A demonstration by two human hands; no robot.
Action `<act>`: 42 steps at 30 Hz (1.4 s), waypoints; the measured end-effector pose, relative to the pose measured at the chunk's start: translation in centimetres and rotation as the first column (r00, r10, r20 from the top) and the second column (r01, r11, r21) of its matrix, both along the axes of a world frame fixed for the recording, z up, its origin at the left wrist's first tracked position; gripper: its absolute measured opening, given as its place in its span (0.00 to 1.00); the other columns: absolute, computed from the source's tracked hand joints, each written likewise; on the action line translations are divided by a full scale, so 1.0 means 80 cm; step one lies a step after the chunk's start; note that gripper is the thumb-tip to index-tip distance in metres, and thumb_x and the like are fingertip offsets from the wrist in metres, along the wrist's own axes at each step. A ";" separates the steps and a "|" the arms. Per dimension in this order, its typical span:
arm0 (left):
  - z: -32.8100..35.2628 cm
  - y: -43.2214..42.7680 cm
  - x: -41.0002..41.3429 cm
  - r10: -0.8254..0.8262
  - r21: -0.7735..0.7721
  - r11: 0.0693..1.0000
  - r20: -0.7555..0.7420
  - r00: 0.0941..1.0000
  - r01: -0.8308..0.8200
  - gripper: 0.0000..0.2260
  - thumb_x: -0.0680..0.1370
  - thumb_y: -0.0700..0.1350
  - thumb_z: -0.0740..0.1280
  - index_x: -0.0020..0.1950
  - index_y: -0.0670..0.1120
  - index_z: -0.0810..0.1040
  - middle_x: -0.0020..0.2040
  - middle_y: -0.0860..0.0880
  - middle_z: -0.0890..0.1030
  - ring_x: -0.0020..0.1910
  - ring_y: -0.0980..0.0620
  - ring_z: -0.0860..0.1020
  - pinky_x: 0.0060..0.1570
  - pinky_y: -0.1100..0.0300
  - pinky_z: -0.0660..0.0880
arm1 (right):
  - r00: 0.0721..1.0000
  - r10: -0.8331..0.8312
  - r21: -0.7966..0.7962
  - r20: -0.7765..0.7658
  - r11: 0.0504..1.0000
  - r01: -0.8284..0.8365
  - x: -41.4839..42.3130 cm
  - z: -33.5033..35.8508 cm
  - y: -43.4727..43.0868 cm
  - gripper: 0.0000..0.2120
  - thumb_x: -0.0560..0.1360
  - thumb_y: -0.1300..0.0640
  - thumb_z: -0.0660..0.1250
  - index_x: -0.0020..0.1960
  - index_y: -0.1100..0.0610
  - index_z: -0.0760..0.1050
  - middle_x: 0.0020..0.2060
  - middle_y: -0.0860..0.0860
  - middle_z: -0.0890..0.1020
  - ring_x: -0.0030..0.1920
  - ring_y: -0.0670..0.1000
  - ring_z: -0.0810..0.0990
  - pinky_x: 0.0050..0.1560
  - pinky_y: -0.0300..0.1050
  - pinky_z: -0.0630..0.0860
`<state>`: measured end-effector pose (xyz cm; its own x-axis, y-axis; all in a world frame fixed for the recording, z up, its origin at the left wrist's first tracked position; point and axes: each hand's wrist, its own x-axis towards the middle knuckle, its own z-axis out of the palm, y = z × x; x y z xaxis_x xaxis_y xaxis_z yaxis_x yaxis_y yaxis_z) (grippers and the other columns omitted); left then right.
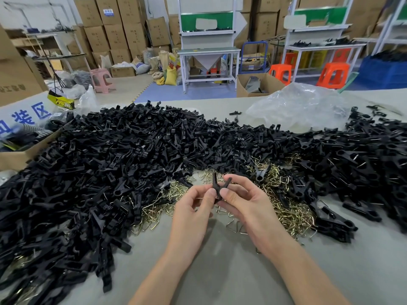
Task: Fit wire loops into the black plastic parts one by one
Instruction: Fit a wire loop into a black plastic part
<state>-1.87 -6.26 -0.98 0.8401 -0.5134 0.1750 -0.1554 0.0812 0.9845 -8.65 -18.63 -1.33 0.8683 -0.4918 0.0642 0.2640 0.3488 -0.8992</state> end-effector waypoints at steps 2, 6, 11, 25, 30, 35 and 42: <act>0.001 0.001 -0.003 -0.005 0.030 1.000 0.079 0.997 0.003 0.07 0.82 0.43 0.67 0.54 0.54 0.83 0.47 0.55 0.85 0.46 0.58 0.82 0.45 0.64 0.78 | 1.000 -0.014 0.004 0.012 1.000 0.014 0.000 -0.002 -0.001 0.12 0.68 0.59 0.76 0.51 0.52 0.84 0.52 0.57 0.87 0.56 0.57 0.85 0.53 0.43 0.82; -0.003 -0.002 -0.010 -0.031 0.158 0.987 0.262 0.965 -0.011 0.12 0.80 0.45 0.70 0.60 0.59 0.80 0.50 0.55 0.79 0.45 0.57 0.80 0.43 0.67 0.74 | 0.998 -0.064 -0.005 0.017 0.998 0.064 -0.001 -0.002 -0.005 0.12 0.67 0.60 0.76 0.50 0.53 0.83 0.47 0.56 0.86 0.53 0.56 0.86 0.53 0.47 0.83; -0.002 -0.001 -0.009 -0.008 0.151 0.988 0.285 0.958 -0.036 0.12 0.80 0.45 0.69 0.61 0.57 0.81 0.49 0.54 0.80 0.47 0.56 0.80 0.44 0.70 0.72 | 0.993 -0.101 -0.165 -0.059 0.982 0.091 -0.003 -0.004 0.001 0.23 0.69 0.53 0.75 0.64 0.51 0.78 0.50 0.51 0.86 0.54 0.51 0.86 0.54 0.46 0.83; -0.014 0.026 0.035 0.020 0.469 0.596 0.803 0.596 -0.652 0.15 0.79 0.52 0.67 0.64 0.48 0.79 0.56 0.50 0.82 0.58 0.46 0.77 0.60 0.50 0.67 | 0.973 -0.231 -0.287 -0.026 0.934 0.214 -0.004 -0.003 -0.002 0.06 0.81 0.54 0.66 0.56 0.48 0.79 0.45 0.42 0.86 0.47 0.50 0.87 0.47 0.36 0.81; -0.020 0.033 0.049 -0.082 0.564 0.503 0.786 0.613 -0.655 0.12 0.81 0.53 0.66 0.58 0.49 0.82 0.56 0.47 0.80 0.55 0.43 0.78 0.62 0.48 0.65 | 0.968 -0.235 -0.418 -0.089 0.891 0.178 -0.005 -0.007 0.000 0.12 0.81 0.59 0.67 0.56 0.41 0.78 0.45 0.36 0.84 0.48 0.42 0.85 0.49 0.33 0.78; -0.018 0.033 0.049 -0.047 0.534 0.521 0.797 0.603 -0.665 0.06 0.81 0.50 0.66 0.51 0.49 0.81 0.49 0.50 0.80 0.49 0.45 0.78 0.56 0.49 0.69 | 0.948 -0.295 -0.504 -0.122 0.841 0.197 -0.006 -0.008 0.004 0.18 0.79 0.60 0.70 0.63 0.41 0.78 0.51 0.35 0.83 0.53 0.37 0.81 0.51 0.32 0.78; -0.003 0.031 0.043 0.125 0.390 0.698 0.759 0.639 -0.600 0.03 0.80 0.46 0.67 0.48 0.48 0.79 0.49 0.52 0.79 0.49 0.48 0.75 0.51 0.53 0.72 | 0.942 -0.317 -0.570 -0.109 0.797 0.202 -0.008 -0.006 0.007 0.16 0.78 0.57 0.73 0.53 0.35 0.77 0.50 0.31 0.83 0.52 0.37 0.82 0.50 0.26 0.73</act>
